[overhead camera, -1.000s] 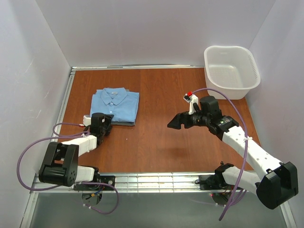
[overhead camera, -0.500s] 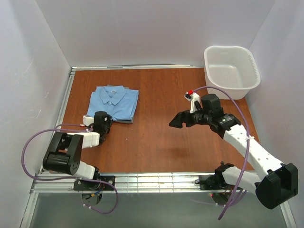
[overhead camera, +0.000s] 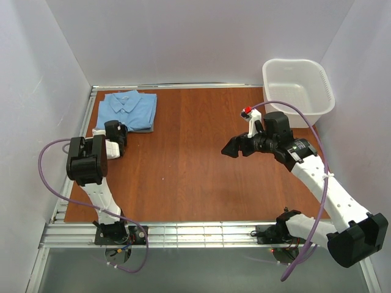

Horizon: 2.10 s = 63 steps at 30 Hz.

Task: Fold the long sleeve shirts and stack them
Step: Neatly place the folded shirt to the corner

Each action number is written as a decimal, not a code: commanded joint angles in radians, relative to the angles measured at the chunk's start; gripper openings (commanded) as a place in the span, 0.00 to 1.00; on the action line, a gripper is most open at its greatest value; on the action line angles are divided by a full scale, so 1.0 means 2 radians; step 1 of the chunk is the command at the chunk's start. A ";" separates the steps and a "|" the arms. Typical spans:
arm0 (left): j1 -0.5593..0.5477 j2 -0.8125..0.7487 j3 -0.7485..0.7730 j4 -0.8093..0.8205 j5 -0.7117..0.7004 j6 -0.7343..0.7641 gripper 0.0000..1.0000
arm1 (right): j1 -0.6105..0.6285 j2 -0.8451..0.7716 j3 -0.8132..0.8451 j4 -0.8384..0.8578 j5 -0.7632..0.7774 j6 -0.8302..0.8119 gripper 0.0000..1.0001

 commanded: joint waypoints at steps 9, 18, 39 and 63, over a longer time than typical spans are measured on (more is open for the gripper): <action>0.044 0.106 0.134 -0.047 0.037 0.062 0.06 | -0.007 0.014 0.026 -0.023 0.021 -0.011 0.98; 0.058 0.097 0.155 -0.069 0.065 0.083 0.46 | -0.008 -0.019 0.017 -0.033 0.051 -0.001 0.99; 0.066 -0.457 0.170 -0.615 0.139 0.392 0.98 | -0.009 -0.206 0.042 -0.109 0.394 0.027 0.99; -0.105 -0.874 0.080 -0.717 -0.051 0.426 0.98 | -0.010 -0.487 -0.095 -0.052 0.434 0.015 0.99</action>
